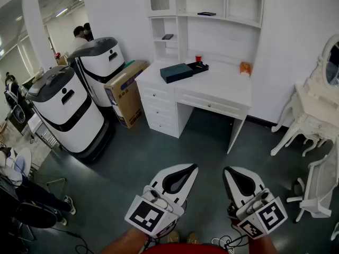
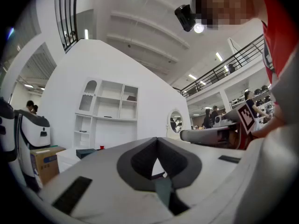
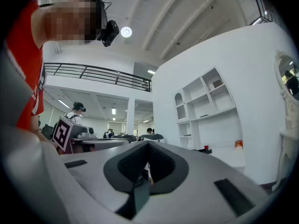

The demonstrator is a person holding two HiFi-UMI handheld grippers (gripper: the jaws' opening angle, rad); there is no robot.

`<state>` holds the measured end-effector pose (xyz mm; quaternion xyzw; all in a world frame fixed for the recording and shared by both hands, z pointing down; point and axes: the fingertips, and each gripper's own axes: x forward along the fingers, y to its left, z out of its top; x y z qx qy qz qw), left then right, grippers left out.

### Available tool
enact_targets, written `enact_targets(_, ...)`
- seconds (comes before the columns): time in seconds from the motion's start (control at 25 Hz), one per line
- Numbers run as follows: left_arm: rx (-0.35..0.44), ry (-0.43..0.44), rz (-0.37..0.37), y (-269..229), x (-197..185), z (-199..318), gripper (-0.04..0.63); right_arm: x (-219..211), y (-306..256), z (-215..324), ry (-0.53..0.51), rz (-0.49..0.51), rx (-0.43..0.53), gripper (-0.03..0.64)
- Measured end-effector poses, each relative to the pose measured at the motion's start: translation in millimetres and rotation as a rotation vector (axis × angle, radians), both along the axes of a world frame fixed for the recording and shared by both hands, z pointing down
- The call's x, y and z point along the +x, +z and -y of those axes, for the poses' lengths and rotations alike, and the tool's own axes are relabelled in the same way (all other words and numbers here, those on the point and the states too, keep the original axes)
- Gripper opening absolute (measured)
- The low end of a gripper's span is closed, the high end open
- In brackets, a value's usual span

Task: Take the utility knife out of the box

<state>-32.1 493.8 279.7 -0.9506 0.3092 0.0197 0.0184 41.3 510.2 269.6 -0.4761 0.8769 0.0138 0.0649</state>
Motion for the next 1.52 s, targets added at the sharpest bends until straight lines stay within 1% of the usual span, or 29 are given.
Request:
enact_targets(0.28, 0.006, 0.004, 0.004, -1, -2, 3, 0.037, -3, -2, 4, -0.001, -0.008, 0.005, 0.0)
enact_targets(0.4, 0.045, -0.001, 0.0, 0, -5, 5, 0.037, -5, 0, 3, -0.002, -0.008, 0.005, 0.0)
enact_targets(0.48, 0.049, -0.002, 0.004, 3, -6, 5, 0.037, -5, 1, 3, -0.005, 0.0, 0.004, 0.0)
enact_targets(0.56, 0.022, 0.001, 0.007, 4, -4, 4, 0.037, -4, 1, 2, -0.012, 0.018, 0.004, 0.002)
enact_targets(0.64, 0.047, -0.003, -0.01, 0, -5, 6, 0.037, -3, 0, 3, -0.017, 0.035, 0.002, 0.003)
enact_targets(0.72, 0.072, -0.011, -0.02, -4, -5, 10, 0.037, -1, -1, 5, -0.015, 0.037, 0.003, 0.003)
enact_targets(0.8, 0.076, -0.014, -0.016, -6, -3, 13, 0.037, 5, -2, 6, -0.012, 0.03, 0.006, 0.003)
enact_targets(0.96, 0.027, -0.025, -0.006, -7, 5, 18, 0.037, 18, -3, 10, -0.007, 0.009, 0.01, 0.003)
enact_targets(1.04, 0.065, -0.035, -0.018, -11, 8, 24, 0.037, 24, -4, 14, -0.01, 0.004, 0.012, 0.003)
enact_targets(1.12, 0.093, -0.046, -0.026, -15, 10, 30, 0.037, 30, -3, 19, -0.016, 0.006, 0.013, 0.003)
enact_targets(1.32, 0.093, -0.078, -0.02, -15, 12, 49, 0.037, 39, 1, 39, -0.036, 0.006, 0.003, 0.005)
enact_targets(1.52, 0.098, -0.102, -0.028, -13, 6, 92, 0.037, 38, 4, 83, -0.049, -0.004, -0.003, 0.005)
